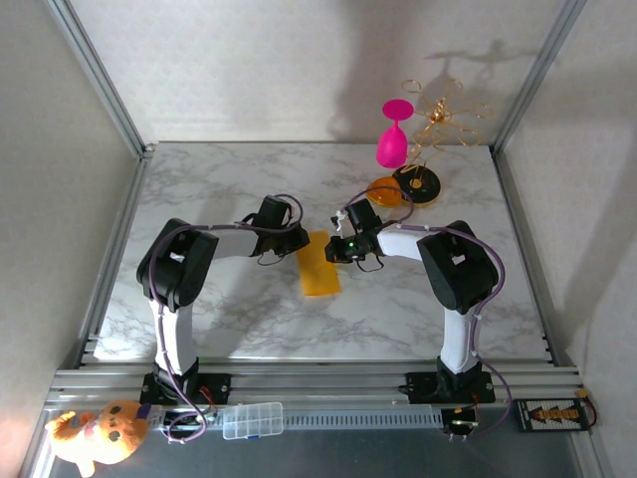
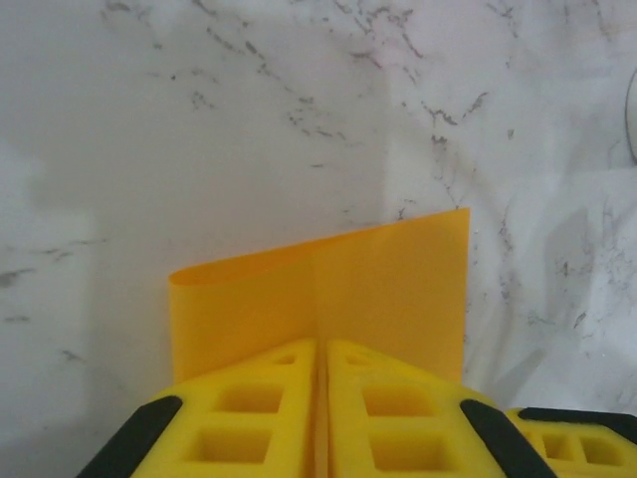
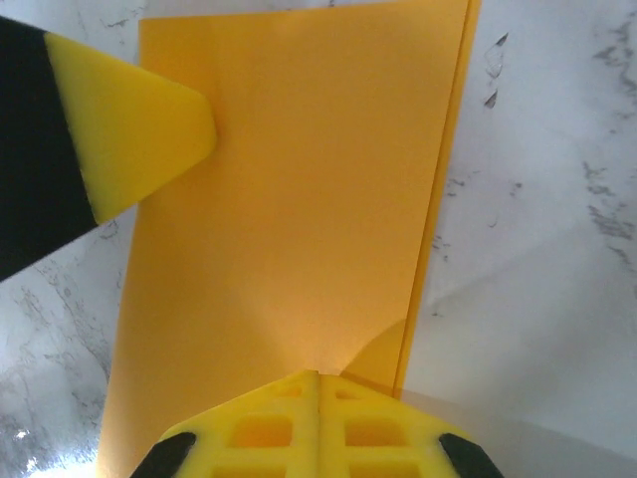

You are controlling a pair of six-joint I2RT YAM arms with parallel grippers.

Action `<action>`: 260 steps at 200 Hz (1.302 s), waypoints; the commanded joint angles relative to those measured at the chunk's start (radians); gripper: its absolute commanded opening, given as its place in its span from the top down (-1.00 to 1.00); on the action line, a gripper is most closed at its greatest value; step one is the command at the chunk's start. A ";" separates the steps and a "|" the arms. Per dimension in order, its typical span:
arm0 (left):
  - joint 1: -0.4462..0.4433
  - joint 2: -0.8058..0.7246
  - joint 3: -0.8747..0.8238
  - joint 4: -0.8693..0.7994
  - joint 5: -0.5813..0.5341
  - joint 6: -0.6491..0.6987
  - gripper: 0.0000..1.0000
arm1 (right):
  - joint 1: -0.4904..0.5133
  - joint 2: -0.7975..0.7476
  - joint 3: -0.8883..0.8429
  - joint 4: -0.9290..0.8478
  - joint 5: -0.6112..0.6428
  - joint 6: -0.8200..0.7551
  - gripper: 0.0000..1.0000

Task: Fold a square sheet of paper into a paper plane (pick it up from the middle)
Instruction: First fold the square sheet of paper in half at the center of the table.

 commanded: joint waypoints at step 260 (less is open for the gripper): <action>0.089 -0.152 -0.102 0.048 0.121 -0.037 0.79 | -0.025 0.108 0.081 -0.219 0.144 -0.284 0.94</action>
